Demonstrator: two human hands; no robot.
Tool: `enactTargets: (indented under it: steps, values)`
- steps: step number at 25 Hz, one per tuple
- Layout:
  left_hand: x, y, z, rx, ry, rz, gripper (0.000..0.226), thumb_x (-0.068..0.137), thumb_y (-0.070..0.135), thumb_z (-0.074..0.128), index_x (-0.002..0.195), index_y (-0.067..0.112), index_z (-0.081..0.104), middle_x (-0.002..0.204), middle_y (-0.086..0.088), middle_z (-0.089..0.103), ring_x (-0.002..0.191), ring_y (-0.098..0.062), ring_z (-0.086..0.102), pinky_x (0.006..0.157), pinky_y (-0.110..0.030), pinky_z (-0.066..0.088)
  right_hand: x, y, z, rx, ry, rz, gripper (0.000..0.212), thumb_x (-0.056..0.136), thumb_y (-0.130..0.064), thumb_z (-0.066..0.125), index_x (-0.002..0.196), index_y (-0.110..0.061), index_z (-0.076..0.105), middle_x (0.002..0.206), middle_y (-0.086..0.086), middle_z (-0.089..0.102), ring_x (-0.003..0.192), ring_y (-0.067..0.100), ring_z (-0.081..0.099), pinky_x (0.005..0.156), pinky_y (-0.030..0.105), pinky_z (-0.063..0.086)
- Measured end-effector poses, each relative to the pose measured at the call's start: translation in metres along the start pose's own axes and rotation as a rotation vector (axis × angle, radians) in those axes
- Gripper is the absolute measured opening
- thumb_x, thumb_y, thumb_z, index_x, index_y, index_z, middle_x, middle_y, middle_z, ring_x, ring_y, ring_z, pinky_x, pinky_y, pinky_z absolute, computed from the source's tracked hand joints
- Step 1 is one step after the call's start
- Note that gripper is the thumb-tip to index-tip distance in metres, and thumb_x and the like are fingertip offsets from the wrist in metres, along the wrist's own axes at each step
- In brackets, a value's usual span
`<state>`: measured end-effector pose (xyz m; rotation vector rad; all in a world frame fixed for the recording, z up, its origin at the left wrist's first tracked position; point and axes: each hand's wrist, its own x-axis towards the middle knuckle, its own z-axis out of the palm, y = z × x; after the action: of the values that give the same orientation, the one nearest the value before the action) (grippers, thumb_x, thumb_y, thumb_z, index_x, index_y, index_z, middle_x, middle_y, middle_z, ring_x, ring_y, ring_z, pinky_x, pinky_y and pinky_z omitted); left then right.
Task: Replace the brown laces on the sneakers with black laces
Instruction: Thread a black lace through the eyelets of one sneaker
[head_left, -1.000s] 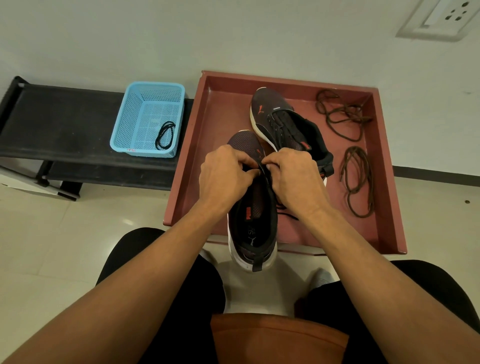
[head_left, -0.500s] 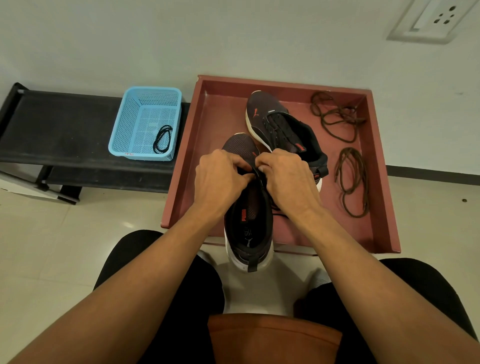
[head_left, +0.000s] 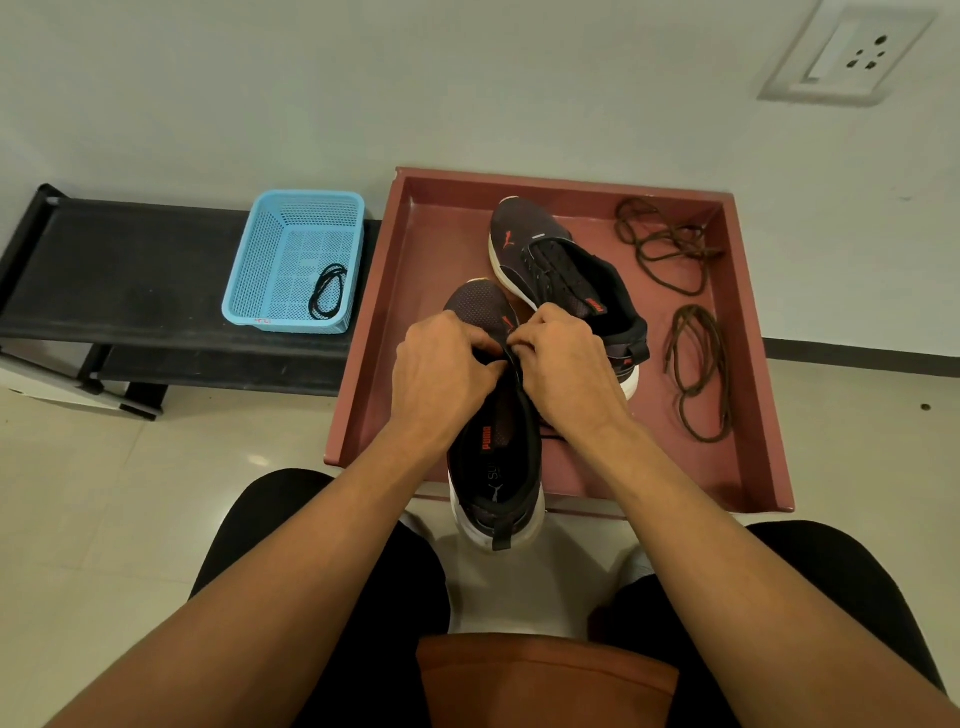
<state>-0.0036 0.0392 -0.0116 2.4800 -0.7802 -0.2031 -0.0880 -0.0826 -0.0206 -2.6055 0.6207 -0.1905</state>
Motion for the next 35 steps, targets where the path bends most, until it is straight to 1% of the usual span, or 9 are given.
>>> enactTargets:
  steps: [4,7,9,13,17,21,24,30,35]
  values:
    - [0.001,0.000,0.000,0.012,0.015,-0.003,0.015,0.087,0.032,0.080,0.102,0.033,0.083,0.090,0.007,0.065,0.083,-0.016,0.066,0.062,-0.021,0.044,0.002,0.002,-0.014,0.155,-0.190,0.031,0.032,0.100,-0.040,0.064,0.110,-0.014,0.079,0.116,0.003,0.059,0.097,0.018,0.063,0.089,0.043,0.056]
    - [0.001,0.000,0.000,-0.006,-0.009,-0.006,0.017,0.085,0.034,0.083,0.101,0.033,0.083,0.086,0.010,0.063,0.080,-0.013,0.063,0.065,-0.023,0.043,-0.001,-0.003,-0.020,0.125,-0.255,0.056,0.036,0.094,-0.039,0.067,0.115,-0.011,0.077,0.123,0.005,0.057,0.099,0.019,0.065,0.092,0.043,0.057]
    - [0.002,-0.001,0.000,0.005,-0.015,-0.001,0.017,0.085,0.037,0.083,0.102,0.035,0.083,0.087,0.012,0.062,0.082,-0.013,0.064,0.066,-0.023,0.042,-0.004,-0.009,-0.019,0.027,-0.223,0.056,0.039,0.092,-0.037,0.067,0.122,-0.012,0.074,0.125,0.008,0.057,0.108,0.025,0.064,0.092,0.039,0.057]
    - [0.000,-0.001,0.003,0.053,-0.016,0.050,0.016,0.088,0.039,0.079,0.103,0.036,0.082,0.102,0.004,0.068,0.086,-0.020,0.067,0.065,-0.028,0.046,-0.006,-0.018,-0.015,-0.091,-0.123,0.098,0.030,0.091,-0.028,0.068,0.116,-0.012,0.072,0.117,0.008,0.060,0.102,0.034,0.066,0.078,0.038,0.051]
    - [-0.002,0.000,0.007,0.125,-0.014,0.102,0.016,0.090,0.039,0.074,0.101,0.029,0.082,0.100,0.001,0.066,0.085,-0.024,0.068,0.066,-0.033,0.052,-0.009,-0.022,-0.011,-0.149,-0.189,0.085,0.023,0.094,-0.013,0.062,0.115,-0.006,0.068,0.123,0.012,0.049,0.096,0.037,0.065,0.073,0.037,0.041]
    - [-0.002,0.003,0.011,0.206,0.035,0.099,0.018,0.091,0.043,0.072,0.097,0.028,0.080,0.099,0.003,0.067,0.085,-0.024,0.067,0.063,-0.031,0.043,-0.009,-0.021,-0.009,-0.133,-0.195,0.111,0.021,0.096,-0.010,0.060,0.115,-0.005,0.068,0.125,0.013,0.048,0.097,0.037,0.064,0.075,0.036,0.041]
    - [0.001,0.005,0.012,0.231,0.064,0.093,0.018,0.090,0.043,0.072,0.093,0.027,0.079,0.095,0.004,0.070,0.083,-0.023,0.068,0.062,-0.032,0.050,-0.009,-0.021,-0.007,-0.109,-0.147,0.118,0.017,0.097,-0.012,0.059,0.110,-0.005,0.068,0.123,0.013,0.050,0.093,0.036,0.064,0.073,0.036,0.040]
    - [0.006,-0.009,-0.008,0.016,0.001,0.058,0.011,0.081,0.042,0.079,0.084,0.031,0.078,0.084,0.012,0.065,0.074,-0.009,0.063,0.059,-0.027,0.046,-0.011,-0.019,-0.011,-0.045,-0.065,0.057,0.039,0.093,-0.008,0.066,0.130,-0.019,0.059,0.121,0.005,0.050,0.091,0.031,0.065,0.071,0.032,0.040]
    - [0.013,-0.031,-0.030,-0.507,-0.033,-0.060,0.009,0.079,0.032,0.078,0.076,0.024,0.074,0.067,0.001,0.068,0.059,-0.009,0.060,0.063,-0.039,0.056,-0.012,-0.019,-0.015,-0.057,0.031,0.001,0.041,0.093,-0.013,0.067,0.129,-0.035,0.066,0.119,-0.004,0.050,0.083,0.019,0.059,0.065,0.034,0.044]
